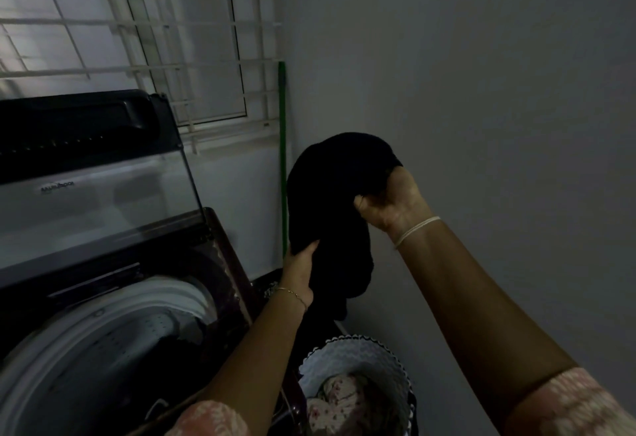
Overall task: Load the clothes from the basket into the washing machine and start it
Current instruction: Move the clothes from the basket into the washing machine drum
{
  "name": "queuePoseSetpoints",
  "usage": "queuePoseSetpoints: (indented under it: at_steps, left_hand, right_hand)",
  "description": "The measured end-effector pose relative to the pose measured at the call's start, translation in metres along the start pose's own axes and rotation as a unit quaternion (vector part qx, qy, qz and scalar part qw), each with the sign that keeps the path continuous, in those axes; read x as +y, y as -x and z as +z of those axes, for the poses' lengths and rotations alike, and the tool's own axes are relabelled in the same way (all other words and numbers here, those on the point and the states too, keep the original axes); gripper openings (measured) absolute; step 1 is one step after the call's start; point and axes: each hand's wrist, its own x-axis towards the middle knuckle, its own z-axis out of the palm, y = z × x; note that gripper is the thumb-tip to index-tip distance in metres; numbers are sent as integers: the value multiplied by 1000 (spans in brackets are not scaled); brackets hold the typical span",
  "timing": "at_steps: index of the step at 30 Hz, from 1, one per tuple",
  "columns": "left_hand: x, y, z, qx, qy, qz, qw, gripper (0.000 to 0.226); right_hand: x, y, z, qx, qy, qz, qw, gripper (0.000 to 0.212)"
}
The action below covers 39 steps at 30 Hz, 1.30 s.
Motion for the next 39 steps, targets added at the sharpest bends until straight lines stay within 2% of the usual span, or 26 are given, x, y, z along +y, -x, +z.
queuePoseSetpoints:
  at_steps: [3,4,9,12,15,20,22,24,26,27,30,33,35,37,39]
  left_hand:
    - [12,10,-1,-14,26,-18,999,34]
    - [15,12,-1,-25,38,-27,999,28]
    - [27,22,3,-59,121,-11,991,25]
    - [34,27,8,-74,171,10,983,24]
    - [38,27,9,-71,222,13,972,27]
    - [39,27,13,-64,271,29,960,34]
    - [42,24,12,-68,275,32,959,37]
    - [44,20,11,-67,266,30,961,43]
    - [45,20,11,-76,262,28,962,47]
    - [45,22,12,-81,264,28,961,47]
    - [43,29,16,-99,267,29,958,44]
    - [42,36,19,-112,259,40,959,42]
    - [42,37,21,-121,251,50,959,40]
    - [42,37,22,-123,245,49,960,41]
    - [40,34,22,-116,240,42,963,44]
  right_hand:
    - [-10,-6,-27,15,39,-19,999,35]
    - [-10,-7,-38,22,48,-21,998,36]
    - [10,-6,-87,94,97,-14,991,31]
    - [28,-1,-104,141,162,-63,975,37]
    - [39,4,-112,103,201,-112,968,63]
    - [45,15,-102,15,195,-93,976,78]
    - [41,21,-99,-46,112,-76,990,73]
    - [35,28,-97,-100,27,-60,993,52]
    - [33,29,-95,-93,43,-57,993,33]
    - [33,27,-95,-80,91,-65,990,36]
    - [40,18,-93,-20,239,-98,966,65]
    - [43,13,-97,66,269,-110,955,101]
    - [42,12,-100,69,275,-83,955,117]
    - [41,15,-101,33,268,-47,962,114]
    - [41,20,-99,-4,235,-3,972,97]
